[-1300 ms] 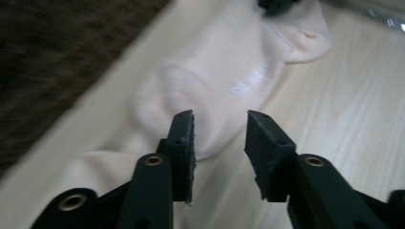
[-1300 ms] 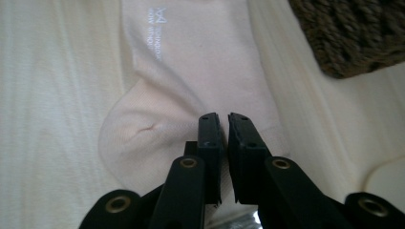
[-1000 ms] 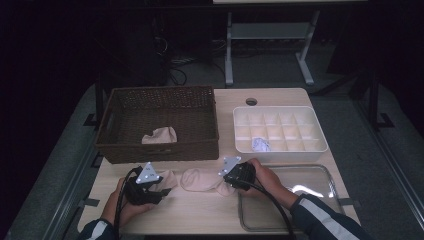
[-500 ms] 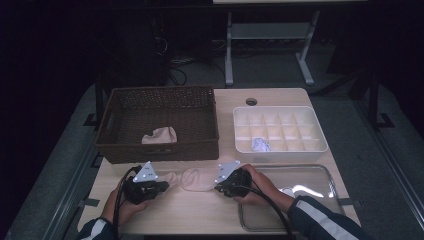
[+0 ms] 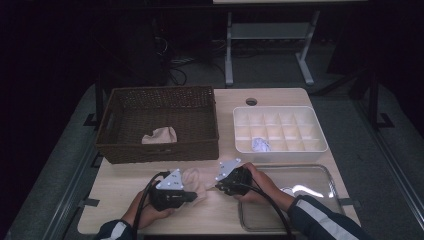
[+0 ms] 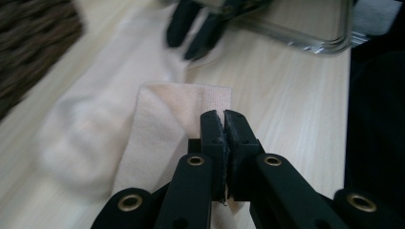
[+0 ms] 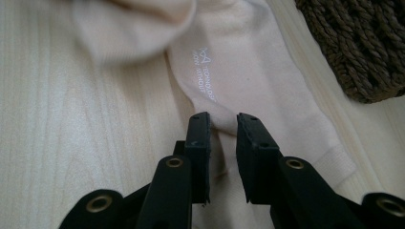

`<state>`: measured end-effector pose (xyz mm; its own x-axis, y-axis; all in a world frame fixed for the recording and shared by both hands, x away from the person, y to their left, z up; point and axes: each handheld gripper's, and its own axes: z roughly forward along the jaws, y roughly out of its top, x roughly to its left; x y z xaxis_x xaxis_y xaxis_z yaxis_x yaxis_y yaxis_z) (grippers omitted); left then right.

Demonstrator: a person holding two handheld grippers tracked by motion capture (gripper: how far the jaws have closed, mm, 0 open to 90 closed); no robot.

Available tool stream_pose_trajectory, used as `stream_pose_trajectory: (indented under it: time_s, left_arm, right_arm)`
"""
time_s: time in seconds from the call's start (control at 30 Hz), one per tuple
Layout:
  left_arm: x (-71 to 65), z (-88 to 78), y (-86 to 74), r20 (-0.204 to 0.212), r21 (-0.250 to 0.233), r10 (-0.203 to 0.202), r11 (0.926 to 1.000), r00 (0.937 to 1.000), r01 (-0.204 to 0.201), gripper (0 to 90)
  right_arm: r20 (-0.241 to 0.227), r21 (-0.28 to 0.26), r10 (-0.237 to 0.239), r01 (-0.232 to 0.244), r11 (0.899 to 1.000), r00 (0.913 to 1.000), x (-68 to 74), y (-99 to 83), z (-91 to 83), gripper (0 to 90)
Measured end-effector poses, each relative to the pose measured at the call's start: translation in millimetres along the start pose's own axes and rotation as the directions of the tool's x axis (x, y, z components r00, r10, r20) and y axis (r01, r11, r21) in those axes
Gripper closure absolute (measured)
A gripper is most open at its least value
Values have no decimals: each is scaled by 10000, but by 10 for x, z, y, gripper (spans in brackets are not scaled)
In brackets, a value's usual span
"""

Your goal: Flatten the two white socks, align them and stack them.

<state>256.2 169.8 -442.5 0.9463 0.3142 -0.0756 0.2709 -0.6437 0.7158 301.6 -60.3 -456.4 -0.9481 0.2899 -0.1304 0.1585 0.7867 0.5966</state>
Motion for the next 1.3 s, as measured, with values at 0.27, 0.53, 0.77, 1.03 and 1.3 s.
stream_pose_trajectory:
  time_s: [0.27, 0.53, 0.77, 1.03, 1.3]
  left_arm:
    - [12, 0, 33, -286, -85, -4, 10000, 9996, 2, 696]
    - [-21, -393, -200, -900, 202, -242, 9995, 9956, 261, 630]
    - [-80, -384, -417, -901, 893, -251, 9955, 9956, 331, 656]
    - [-5, -278, -477, -945, 1010, -510, 9930, 9942, 606, 635]
    - [39, -240, -459, -1118, 885, -389, 9949, 9930, 489, 646]
  right_arm:
    - [-33, 2, -83, 83, 10000, 10000, -7, -12, -11, 725]
    - [-413, -960, -662, 619, 9934, 9970, 124, 43, -179, 771]
    - [-1370, -1658, -2364, 2130, 9629, 9620, 446, 202, -131, 795]
    - [-1956, -1509, -2551, 2279, 9619, 9469, 521, 241, 89, 694]
    - [-2118, -1281, -2463, 2230, 9664, 9458, 504, 211, 135, 678]
